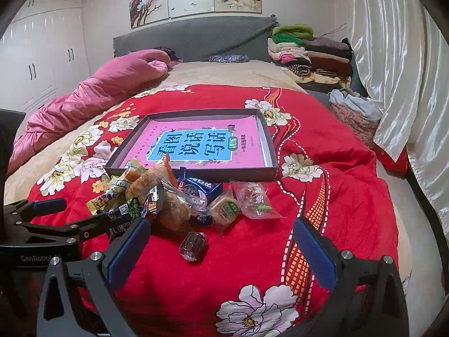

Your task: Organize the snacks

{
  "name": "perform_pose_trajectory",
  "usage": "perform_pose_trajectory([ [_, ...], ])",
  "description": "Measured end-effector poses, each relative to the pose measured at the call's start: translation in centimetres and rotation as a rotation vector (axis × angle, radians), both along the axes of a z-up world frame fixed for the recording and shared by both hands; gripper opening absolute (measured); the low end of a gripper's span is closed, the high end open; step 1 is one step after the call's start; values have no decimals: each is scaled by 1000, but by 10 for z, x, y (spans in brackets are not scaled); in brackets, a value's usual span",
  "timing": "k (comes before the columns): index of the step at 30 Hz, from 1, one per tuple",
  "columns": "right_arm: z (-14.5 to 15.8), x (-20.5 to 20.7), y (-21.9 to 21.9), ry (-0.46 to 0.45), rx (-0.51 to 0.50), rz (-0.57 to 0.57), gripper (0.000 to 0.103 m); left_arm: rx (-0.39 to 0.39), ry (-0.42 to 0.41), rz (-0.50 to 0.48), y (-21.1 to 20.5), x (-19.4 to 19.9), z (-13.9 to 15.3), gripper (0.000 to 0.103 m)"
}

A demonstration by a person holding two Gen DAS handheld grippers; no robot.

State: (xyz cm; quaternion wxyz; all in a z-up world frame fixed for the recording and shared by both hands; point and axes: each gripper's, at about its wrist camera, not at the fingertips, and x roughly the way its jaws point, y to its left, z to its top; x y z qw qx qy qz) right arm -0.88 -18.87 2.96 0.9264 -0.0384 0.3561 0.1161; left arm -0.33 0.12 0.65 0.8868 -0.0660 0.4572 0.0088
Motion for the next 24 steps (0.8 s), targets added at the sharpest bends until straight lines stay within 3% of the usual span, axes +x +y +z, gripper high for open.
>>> perform_pose_trajectory([
  [24, -1, 1, 0, 1, 1, -2, 103, -4, -3, -6, -3, 0, 1, 103],
])
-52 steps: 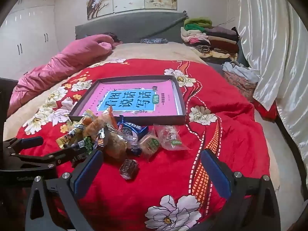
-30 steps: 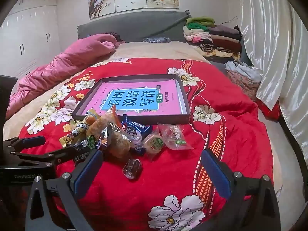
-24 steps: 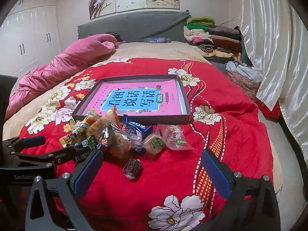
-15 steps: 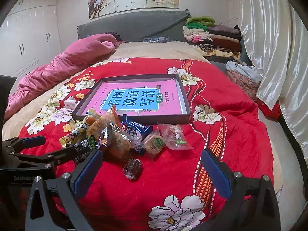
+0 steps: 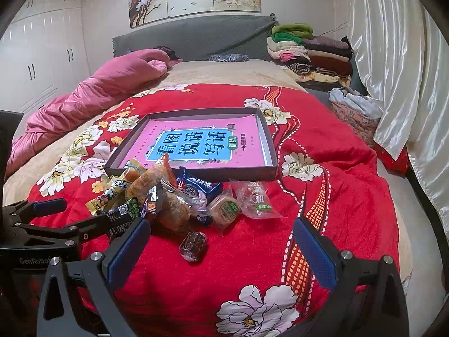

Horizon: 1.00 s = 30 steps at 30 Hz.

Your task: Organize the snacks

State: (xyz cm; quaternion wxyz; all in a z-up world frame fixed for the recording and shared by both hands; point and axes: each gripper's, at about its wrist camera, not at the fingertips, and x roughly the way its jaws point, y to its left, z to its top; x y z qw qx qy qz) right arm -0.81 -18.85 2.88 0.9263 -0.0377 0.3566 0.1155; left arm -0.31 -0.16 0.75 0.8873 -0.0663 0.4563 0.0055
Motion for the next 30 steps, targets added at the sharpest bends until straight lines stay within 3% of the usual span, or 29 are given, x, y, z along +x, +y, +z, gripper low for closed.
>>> perform_pose_trajectory([
  [13, -2, 1, 1, 4, 1, 1, 103, -13, 11, -3, 3, 1, -3, 103],
  [20, -8, 3, 0, 22, 10, -3, 103, -59, 38, 14, 11, 3, -9, 103],
  [30, -25, 18, 0, 123, 20, 8, 103, -107, 89, 34, 21, 15, -25, 103],
])
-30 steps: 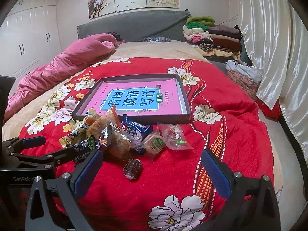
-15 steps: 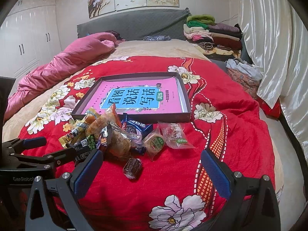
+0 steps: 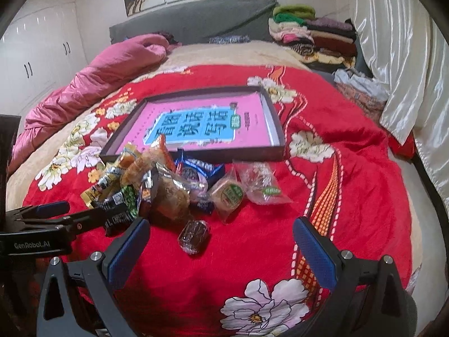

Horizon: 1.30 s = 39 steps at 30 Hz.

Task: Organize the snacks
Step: 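Grasp the black-green packet with the left tool while the right tool grasps the dark round candy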

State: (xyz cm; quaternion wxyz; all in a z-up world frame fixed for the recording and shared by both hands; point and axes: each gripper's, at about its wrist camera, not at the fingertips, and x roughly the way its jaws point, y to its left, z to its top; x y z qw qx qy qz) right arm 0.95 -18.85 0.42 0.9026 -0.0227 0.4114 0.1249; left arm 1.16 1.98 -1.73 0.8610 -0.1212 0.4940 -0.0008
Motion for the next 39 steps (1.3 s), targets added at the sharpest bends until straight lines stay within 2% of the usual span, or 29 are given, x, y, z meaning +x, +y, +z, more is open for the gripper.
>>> perform_pose_trajectory([
  [4, -10, 7, 1, 57, -1, 1, 103, -20, 31, -27, -5, 5, -7, 97],
  [6, -15, 10, 2, 83, -6, 6, 103, -31, 43, -34, -7, 6, -10, 90],
  [8, -21, 12, 4, 112, -10, 14, 103, -54, 57, -41, -8, 7, -13, 78],
  [12, -31, 18, 10, 153, -14, 37, 102, -87, 73, -36, -8, 10, -19, 75],
  [14, -37, 22, 14, 184, -15, 52, 94, -98, 72, -33, -7, 13, -21, 73],
  [16, -44, 27, 17, 214, -4, 76, 79, -118, 80, -33, -7, 15, -22, 65],
  [18, -50, 29, 21, 240, -5, 98, 74, -127, 84, -33, -7, 16, -24, 64],
  [22, -52, 32, 28, 239, -9, 126, 56, -138, 89, -27, -9, 20, -25, 60],
  [25, -56, 34, 28, 253, -14, 129, 48, -138, 95, -17, -10, 24, -27, 59],
  [28, -57, 36, 28, 258, -6, 132, 41, -128, 109, -5, -10, 26, -31, 51],
  [30, -58, 37, 29, 262, 1, 141, 36, -125, 120, 6, -8, 26, -34, 48],
  [31, -58, 37, 30, 263, 1, 146, 35, -125, 124, 13, -7, 24, -35, 43],
  [39, -59, 39, 26, 273, 42, 156, 35, -205, 136, 33, -7, 20, -38, 41],
])
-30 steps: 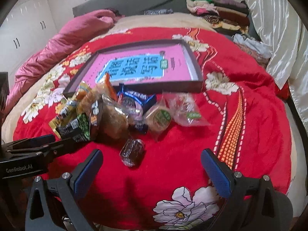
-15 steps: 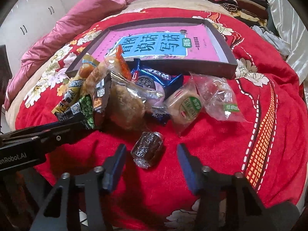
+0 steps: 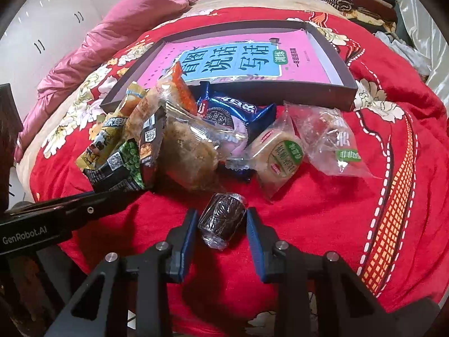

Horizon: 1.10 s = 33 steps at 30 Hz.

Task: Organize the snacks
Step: 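Grasp the black-green packet with the left tool while the right tool grasps the dark round candy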

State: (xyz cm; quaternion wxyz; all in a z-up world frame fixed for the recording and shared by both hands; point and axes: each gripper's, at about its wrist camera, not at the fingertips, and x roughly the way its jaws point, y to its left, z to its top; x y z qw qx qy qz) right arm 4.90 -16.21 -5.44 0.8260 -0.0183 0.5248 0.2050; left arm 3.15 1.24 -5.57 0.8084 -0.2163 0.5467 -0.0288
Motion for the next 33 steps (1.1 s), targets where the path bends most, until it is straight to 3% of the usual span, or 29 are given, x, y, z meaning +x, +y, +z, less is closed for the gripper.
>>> perform_pose_trajectory([
  [6, 1, 0, 0, 0, 19, 12, 35, -25, -15, 20, -3, 13, -4, 41],
  [13, 10, -4, -1, -26, 66, 30, 35, -34, -19, -1, -2, 12, -1, 32],
  [27, 60, -13, -19, -254, 152, -6, 35, 32, -132, -34, 5, -6, 39, 31],
  [33, 63, -7, -24, -279, 157, -9, 35, 38, -175, -10, 13, 1, 51, 31],
])
